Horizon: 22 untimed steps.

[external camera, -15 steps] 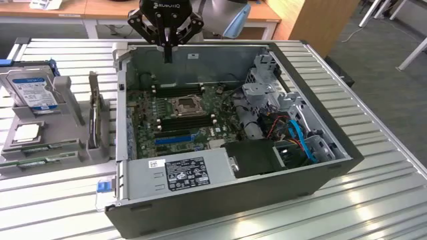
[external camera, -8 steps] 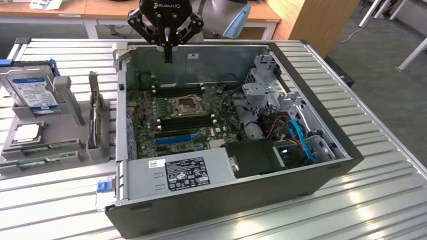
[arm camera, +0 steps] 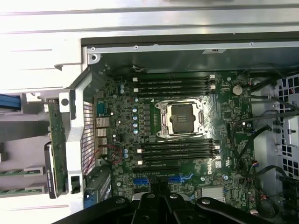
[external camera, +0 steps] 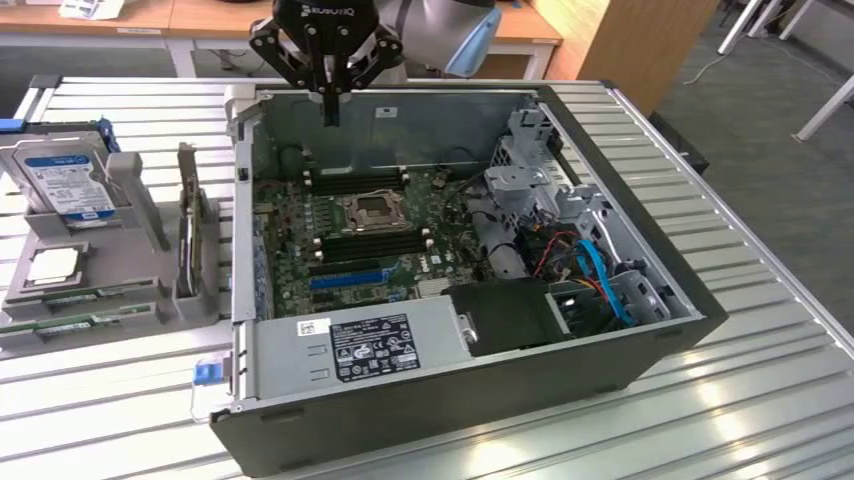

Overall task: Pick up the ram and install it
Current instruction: 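Reach for the ram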

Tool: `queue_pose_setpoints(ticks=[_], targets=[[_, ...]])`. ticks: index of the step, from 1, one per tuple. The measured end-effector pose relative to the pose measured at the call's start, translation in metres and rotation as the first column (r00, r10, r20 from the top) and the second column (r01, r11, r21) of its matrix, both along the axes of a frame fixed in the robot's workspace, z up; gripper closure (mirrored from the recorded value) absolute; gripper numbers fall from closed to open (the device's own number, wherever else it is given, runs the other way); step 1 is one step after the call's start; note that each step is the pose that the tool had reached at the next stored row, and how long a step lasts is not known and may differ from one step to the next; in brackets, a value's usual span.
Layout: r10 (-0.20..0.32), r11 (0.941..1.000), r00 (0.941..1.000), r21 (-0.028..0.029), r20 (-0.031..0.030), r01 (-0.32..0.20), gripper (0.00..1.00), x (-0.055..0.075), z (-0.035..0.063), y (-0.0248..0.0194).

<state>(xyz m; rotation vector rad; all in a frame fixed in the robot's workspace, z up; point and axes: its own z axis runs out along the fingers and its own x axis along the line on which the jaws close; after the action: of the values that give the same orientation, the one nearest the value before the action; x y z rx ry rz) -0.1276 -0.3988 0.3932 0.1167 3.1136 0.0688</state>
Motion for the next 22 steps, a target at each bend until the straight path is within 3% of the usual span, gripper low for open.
queue_pose_setpoints(ticks=[22], targets=[[0.000, 1.0000, 1.0000, 0.0001, 0.0000, 0.000, 0.90, -0.057, -0.0003, 0.0000]])
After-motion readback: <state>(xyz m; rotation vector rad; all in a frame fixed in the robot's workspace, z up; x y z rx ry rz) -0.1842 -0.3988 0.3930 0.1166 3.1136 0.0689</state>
